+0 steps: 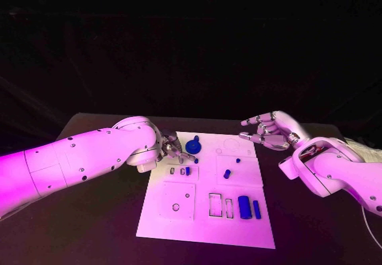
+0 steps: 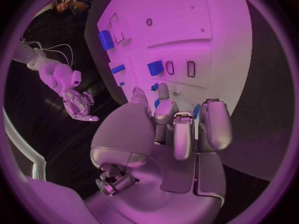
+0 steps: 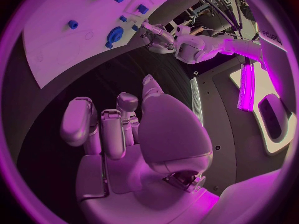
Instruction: Assemble the parts on the task board
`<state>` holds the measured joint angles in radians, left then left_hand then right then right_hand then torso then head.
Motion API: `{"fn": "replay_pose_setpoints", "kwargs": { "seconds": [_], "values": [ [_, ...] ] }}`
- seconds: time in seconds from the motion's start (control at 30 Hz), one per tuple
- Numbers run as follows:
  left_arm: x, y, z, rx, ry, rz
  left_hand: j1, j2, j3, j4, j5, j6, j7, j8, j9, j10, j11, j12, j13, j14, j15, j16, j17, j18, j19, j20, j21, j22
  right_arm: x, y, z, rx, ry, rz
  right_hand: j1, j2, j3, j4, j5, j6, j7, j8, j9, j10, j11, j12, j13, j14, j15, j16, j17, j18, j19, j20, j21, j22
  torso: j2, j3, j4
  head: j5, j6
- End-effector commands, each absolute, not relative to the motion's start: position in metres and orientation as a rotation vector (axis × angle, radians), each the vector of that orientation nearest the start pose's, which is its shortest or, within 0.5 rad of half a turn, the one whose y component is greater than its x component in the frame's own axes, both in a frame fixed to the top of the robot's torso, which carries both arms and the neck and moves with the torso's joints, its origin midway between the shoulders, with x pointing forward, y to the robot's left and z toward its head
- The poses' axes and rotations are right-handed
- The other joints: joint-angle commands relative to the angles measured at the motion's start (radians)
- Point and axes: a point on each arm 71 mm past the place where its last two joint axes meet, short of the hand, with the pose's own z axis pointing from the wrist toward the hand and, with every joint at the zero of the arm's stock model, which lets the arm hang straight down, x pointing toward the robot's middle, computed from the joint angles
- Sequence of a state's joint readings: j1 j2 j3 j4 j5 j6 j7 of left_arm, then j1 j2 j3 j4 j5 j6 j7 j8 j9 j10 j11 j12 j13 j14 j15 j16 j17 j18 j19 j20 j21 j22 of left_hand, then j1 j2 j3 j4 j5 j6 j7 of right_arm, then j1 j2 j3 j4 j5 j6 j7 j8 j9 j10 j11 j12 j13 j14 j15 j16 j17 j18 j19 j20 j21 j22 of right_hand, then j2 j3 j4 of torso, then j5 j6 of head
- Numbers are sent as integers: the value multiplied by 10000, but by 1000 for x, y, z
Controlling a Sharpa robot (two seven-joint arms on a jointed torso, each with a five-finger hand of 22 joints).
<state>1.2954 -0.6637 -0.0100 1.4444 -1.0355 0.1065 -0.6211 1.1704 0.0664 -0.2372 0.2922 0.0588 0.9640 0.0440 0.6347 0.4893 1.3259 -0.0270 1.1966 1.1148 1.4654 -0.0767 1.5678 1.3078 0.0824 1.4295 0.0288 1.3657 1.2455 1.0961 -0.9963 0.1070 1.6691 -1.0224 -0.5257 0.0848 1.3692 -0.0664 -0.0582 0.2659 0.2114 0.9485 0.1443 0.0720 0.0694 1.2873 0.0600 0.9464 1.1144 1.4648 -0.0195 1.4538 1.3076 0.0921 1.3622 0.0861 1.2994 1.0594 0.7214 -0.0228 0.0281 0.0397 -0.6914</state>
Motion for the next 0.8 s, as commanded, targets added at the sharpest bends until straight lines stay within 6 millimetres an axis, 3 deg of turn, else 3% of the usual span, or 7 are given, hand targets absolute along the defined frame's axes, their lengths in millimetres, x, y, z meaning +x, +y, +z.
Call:
{"fn": "replay_pose_setpoints", "kwargs": {
  "seconds": [0.03, 0.63, 0.8],
  "values": [
    [508, 149, -177, -1130, 22864, -3601, -76, 62, -56, -1, -41, -72, -19, 43, 30, 79, 12, 69, 24, 1054, -66, 30, 2630, -151, 71, -7, 44, 37, 461, -239, -153, 3110, 14593, 9464, 0, -39, -64, -21, 51, 69, 27, 53, 8, -72, -20, -50, -15, 627, 2, -50, 652, 60, -71, -21, -54, -15, 12, -8, 0, 14, -3],
    [508, 134, -184, -275, 23478, -3295, -164, 105, -153, -3, -77, -111, -35, 125, 176, 128, -2, 140, 117, 1054, -78, 30, 2630, -181, 127, -18, 151, 205, 464, -234, -156, 3137, 14748, 9492, 3, -11, -90, -17, 122, 70, 25, 51, 7, -81, -21, -78, -49, 625, -1, -67, 632, 66, -83, -24, -80, -53, 34, -39, 2, 30, -115],
    [508, 132, -185, -153, 23554, -3240, -111, 141, -157, -26, -73, -126, -44, 158, 237, 135, -10, 147, 129, 1054, -84, 30, 2630, -183, 129, -24, 166, 227, 465, -233, -157, 3134, 14775, 9509, 2, -5, -94, -15, 134, 70, 25, 51, 7, -78, -21, -73, -47, 625, -2, -67, 634, 65, -81, -24, -80, -52, 24, -30, 2, 48, -148]
  ]
}}
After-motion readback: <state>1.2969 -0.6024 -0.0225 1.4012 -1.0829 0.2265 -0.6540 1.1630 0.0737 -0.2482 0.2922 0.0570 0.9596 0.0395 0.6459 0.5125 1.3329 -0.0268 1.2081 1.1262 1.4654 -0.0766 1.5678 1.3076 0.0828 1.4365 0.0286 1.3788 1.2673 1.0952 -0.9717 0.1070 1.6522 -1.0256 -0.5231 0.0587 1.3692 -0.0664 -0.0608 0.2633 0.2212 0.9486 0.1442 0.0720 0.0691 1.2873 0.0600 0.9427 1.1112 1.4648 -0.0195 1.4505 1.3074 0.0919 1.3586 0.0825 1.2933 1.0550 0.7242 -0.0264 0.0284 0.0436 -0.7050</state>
